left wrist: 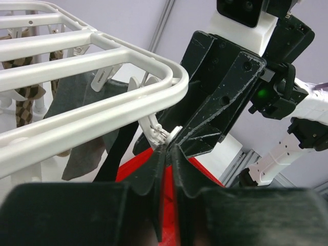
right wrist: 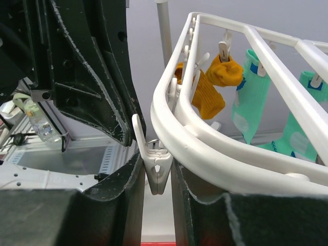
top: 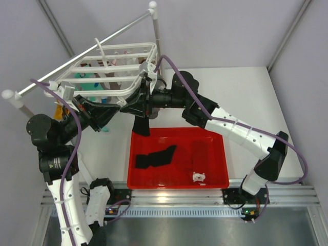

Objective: Clip the socks to the hanger
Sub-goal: Open the clamp at the hanger.

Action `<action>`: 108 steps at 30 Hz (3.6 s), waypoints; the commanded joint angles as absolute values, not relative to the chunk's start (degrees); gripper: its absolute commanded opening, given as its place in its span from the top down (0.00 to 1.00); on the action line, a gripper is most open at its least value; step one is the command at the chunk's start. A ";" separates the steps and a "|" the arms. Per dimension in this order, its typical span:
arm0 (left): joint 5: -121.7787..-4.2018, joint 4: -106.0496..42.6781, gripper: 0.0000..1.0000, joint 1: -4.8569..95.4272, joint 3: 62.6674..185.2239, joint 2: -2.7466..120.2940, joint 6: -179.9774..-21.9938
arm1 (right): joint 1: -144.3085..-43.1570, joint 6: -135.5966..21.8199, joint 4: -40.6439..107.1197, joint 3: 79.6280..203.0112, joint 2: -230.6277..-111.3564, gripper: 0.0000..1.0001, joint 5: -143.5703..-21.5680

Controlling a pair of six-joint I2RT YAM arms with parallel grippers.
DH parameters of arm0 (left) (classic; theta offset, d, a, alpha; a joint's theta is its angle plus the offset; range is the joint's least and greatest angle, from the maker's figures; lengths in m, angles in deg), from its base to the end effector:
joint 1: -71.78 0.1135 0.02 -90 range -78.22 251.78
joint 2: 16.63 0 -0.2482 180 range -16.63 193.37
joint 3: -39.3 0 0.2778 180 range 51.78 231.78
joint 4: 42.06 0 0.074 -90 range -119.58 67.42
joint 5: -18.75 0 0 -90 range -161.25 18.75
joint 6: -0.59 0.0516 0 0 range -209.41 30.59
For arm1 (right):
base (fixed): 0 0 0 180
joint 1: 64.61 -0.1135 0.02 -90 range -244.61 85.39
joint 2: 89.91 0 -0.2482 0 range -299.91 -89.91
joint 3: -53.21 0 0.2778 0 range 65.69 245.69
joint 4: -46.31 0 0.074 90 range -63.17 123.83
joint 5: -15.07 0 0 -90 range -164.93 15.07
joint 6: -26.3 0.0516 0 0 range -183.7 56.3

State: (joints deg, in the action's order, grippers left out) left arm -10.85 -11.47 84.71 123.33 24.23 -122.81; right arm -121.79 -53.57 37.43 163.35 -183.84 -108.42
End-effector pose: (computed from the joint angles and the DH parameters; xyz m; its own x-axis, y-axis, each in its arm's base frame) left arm 0.1387 -0.0142 0.4876 -0.2172 -0.3289 -0.9191 0.7151 0.5873 -0.3792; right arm 0.2036 0.3683 0.4536 -0.1074 0.1042 -0.9887 -0.9941 -0.0266 0.1051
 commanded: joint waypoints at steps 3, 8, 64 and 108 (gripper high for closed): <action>-11.57 -14.46 0.93 84.53 123.58 24.06 -125.17 | -121.38 -52.27 38.05 166.50 -183.96 1.00 -111.75; -12.80 -14.46 0.80 84.62 123.32 23.62 -125.62 | -121.38 -52.63 37.00 166.41 -184.04 1.00 -112.63; -23.87 7.24 0.41 84.53 130.88 26.70 -127.38 | -129.21 -83.48 32.95 165.00 -180.35 1.00 -90.66; -21.15 -12.44 0.46 84.70 122.35 27.23 -142.49 | -129.64 -84.53 36.91 164.39 -180.61 1.00 -91.19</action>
State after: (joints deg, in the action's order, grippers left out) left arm -21.97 -9.07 84.60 122.93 27.25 -141.85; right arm -128.40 -84.22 33.34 163.99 -182.51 -91.27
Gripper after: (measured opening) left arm 0.539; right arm 0.135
